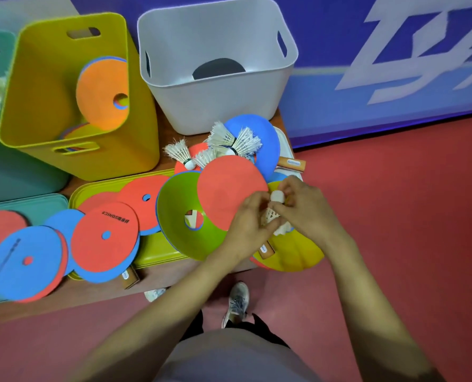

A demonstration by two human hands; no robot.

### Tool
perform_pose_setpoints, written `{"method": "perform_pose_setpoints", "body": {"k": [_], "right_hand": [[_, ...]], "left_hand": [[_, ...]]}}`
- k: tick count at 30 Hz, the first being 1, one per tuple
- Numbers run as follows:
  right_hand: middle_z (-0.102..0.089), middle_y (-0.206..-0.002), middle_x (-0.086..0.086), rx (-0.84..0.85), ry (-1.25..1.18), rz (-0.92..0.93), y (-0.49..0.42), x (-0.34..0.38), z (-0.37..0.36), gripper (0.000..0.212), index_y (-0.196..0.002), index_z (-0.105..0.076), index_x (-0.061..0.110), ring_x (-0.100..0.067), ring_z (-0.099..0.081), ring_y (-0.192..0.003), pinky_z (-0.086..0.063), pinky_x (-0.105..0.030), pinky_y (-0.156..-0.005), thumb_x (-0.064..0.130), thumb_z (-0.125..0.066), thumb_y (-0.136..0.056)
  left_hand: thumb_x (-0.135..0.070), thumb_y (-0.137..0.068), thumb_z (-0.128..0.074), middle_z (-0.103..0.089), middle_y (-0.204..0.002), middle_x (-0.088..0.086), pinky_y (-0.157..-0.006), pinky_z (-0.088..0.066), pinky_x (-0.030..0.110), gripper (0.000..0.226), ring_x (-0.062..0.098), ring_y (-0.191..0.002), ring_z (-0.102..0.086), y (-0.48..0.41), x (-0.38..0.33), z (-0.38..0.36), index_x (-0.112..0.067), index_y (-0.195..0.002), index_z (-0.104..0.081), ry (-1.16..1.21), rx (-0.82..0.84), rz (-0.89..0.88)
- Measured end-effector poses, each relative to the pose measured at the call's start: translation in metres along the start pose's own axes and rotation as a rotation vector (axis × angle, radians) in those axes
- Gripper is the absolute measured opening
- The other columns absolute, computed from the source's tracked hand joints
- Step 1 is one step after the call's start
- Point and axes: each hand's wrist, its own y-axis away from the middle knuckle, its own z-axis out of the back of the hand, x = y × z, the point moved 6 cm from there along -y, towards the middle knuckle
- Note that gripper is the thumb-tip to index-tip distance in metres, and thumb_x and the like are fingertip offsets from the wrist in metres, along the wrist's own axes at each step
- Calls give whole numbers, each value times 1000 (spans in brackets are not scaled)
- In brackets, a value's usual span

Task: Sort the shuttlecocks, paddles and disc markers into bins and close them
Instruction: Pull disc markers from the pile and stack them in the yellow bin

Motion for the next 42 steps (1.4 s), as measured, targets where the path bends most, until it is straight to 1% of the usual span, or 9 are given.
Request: {"method": "perform_pose_setpoints", "body": {"k": [3, 6, 14, 18, 23, 28, 34, 39, 42], "right_hand": [[-65, -79, 9, 10, -242, -20, -3, 14, 5, 19, -91, -59, 18, 0, -59, -68, -49, -19, -67, 23, -73, -78], [-66, -87, 6, 44, -355, -4, -20, 33, 1, 16, -96, -64, 18, -3, -59, -79, -45, -9, -69, 27, -69, -84], [-43, -137, -14, 29, 161, 124, -124, 40, -38, 49, -134, -45, 12, -33, -38, -127, -30, -38, -106, 0, -44, -87], [-36, -138, -19, 71, 334, 9, -152, 45, -47, 49, -139, -35, 10, -41, -42, -119, -36, -42, -96, 6, -43, -90], [-42, -133, -16, 9, 260, -14, -163, 52, -51, 46, -130, -47, 9, -38, -50, -113, -43, -42, -91, 0, -46, -85], [-47, -127, -13, -132, 132, 179, -150, 90, -36, 47, -126, -52, 10, -32, -54, -105, -42, -37, -89, -6, -50, -82], [-60, -113, -4, -230, -152, 461, -107, 157, -27, 38, -117, -59, 14, -17, -58, -94, -46, -29, -84, 1, -57, -81], [-63, -107, -4, -306, -291, 586, -83, 217, -30, 31, -111, -62, 7, -5, -54, -91, -38, -4, -82, 2, -65, -80], [-62, -110, 5, -286, -366, 621, -82, 259, -46, 31, -110, -62, 10, 1, -55, -92, -42, -8, -85, 4, -67, -80]], "left_hand": [[-16, -80, -68, -62, -89, -2, -70, -48, 20, 26, 8, -81, -61, 0, -5, 17, -14, -99, -50, 202, -115, 57], [-4, -81, -68, -59, -80, -9, -64, -42, 12, 29, -5, -69, -55, -2, -1, 40, -22, -91, -47, 272, -243, 114], [-16, -83, -67, -59, -86, -9, -66, -43, 11, 21, -12, -69, -52, -5, 32, 116, -13, -100, -55, 131, -462, 268], [-18, -83, -67, -59, -83, -14, -64, -41, 14, 20, -16, -68, -51, -7, 41, 131, -13, -99, -55, 99, -495, 282], [-17, -83, -68, -61, -82, -15, -70, -46, 19, 18, -14, -69, -53, -11, 47, 137, -15, -96, -56, 115, -506, 299], [-23, -82, -70, -63, -99, 2, -81, -46, 28, 30, 13, -92, -57, -11, 54, 147, -11, -105, -55, 145, -528, 317], [-24, -79, -73, -60, -102, -5, -76, -43, 11, 40, 8, -98, -56, 0, 36, 180, -17, -112, -51, 220, -607, 215], [-21, -84, -65, -63, -112, 0, -86, -49, 27, 45, 12, -104, -59, 28, 9, 240, -23, -126, -46, 316, -698, 10], [-18, -87, -63, -60, -113, -2, -90, -47, 27, 39, 14, -106, -58, 47, 5, 289, -30, -120, -48, 320, -781, -53]]}}
